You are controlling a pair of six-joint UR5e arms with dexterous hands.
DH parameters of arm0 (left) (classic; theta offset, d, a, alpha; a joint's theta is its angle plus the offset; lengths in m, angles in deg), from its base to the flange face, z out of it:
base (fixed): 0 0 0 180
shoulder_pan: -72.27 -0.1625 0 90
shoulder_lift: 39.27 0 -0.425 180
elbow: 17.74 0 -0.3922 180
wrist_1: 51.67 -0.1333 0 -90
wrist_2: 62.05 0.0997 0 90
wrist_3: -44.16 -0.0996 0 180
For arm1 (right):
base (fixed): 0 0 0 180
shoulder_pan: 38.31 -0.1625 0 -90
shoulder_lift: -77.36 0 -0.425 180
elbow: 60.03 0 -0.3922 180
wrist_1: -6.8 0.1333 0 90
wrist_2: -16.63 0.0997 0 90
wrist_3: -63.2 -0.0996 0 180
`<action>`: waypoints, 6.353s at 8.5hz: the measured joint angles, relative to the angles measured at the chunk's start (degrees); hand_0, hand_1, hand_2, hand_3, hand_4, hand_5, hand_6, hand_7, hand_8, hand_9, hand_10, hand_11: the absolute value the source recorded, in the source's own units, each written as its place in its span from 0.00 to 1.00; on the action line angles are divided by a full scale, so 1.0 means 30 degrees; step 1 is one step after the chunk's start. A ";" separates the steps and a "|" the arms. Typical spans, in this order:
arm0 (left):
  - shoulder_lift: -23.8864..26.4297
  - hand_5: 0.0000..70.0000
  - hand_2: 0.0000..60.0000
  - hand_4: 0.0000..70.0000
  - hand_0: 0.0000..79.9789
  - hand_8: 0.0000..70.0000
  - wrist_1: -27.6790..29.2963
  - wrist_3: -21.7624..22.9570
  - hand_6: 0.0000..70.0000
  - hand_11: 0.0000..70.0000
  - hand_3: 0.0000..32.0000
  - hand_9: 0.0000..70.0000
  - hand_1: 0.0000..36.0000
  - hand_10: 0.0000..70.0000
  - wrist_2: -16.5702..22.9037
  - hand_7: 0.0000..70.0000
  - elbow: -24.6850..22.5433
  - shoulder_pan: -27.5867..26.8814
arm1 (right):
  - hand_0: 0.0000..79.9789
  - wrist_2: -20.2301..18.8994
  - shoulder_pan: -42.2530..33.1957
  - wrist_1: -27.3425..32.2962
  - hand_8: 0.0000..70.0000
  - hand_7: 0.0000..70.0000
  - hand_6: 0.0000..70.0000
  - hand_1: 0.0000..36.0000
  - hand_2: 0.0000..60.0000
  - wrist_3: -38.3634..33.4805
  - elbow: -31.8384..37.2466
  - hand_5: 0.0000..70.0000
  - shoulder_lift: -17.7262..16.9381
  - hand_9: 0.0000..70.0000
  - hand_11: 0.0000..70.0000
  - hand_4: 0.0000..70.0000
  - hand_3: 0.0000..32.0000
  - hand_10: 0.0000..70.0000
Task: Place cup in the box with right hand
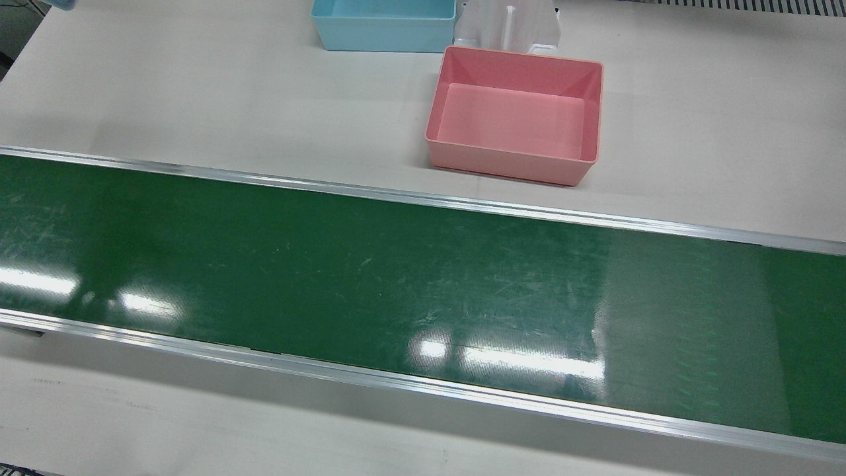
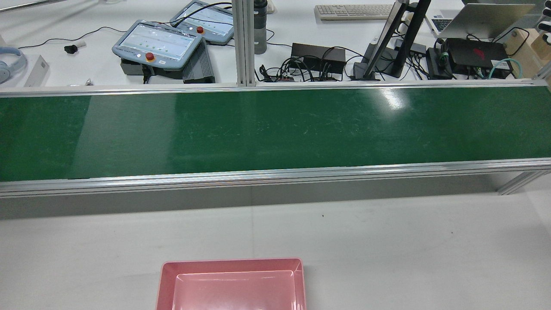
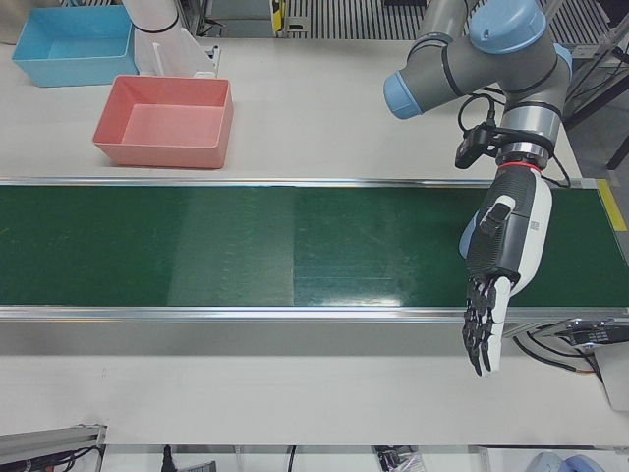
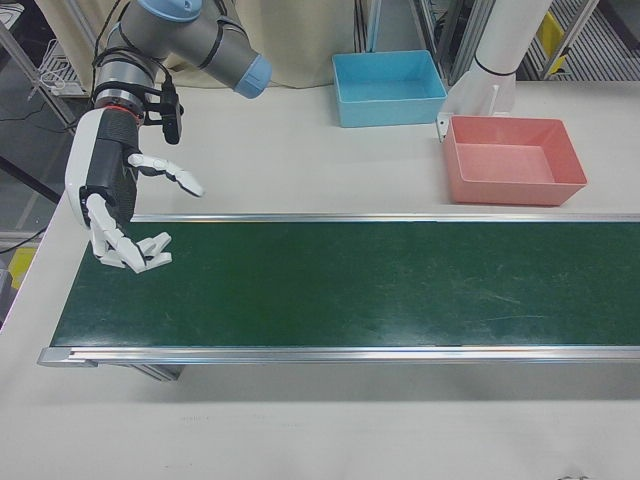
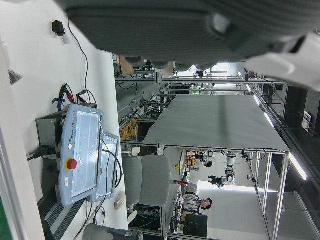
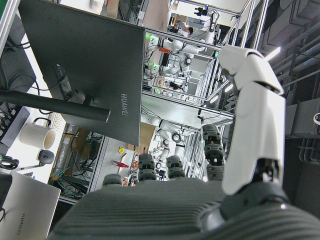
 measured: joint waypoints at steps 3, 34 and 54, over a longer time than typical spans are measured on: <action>0.0000 0.00 0.00 0.00 0.00 0.00 -0.0002 0.0001 0.00 0.00 0.00 0.00 0.00 0.00 0.0001 0.00 -0.0029 -0.0004 | 0.66 -0.0009 0.0229 -0.0039 0.48 1.00 0.29 0.67 0.35 -0.0016 -0.0143 0.16 0.0043 0.79 0.50 0.03 0.00 0.32; 0.0000 0.00 0.00 0.00 0.00 0.00 -0.0009 -0.0025 0.00 0.00 0.00 0.00 0.00 0.00 0.0000 0.00 -0.0048 -0.0013 | 0.67 0.0147 0.1659 -0.2373 0.70 1.00 0.39 0.59 0.32 -0.0210 0.1172 0.18 0.4090 1.00 0.71 0.26 0.00 0.49; 0.0000 0.00 0.00 0.00 0.00 0.00 -0.0017 -0.0015 0.00 0.00 0.00 0.00 0.00 0.00 0.0000 0.00 -0.0076 -0.0013 | 0.67 0.0146 0.1754 -0.2343 0.67 1.00 0.37 0.61 0.33 -0.0180 0.1622 0.18 0.4087 1.00 0.67 0.26 0.00 0.46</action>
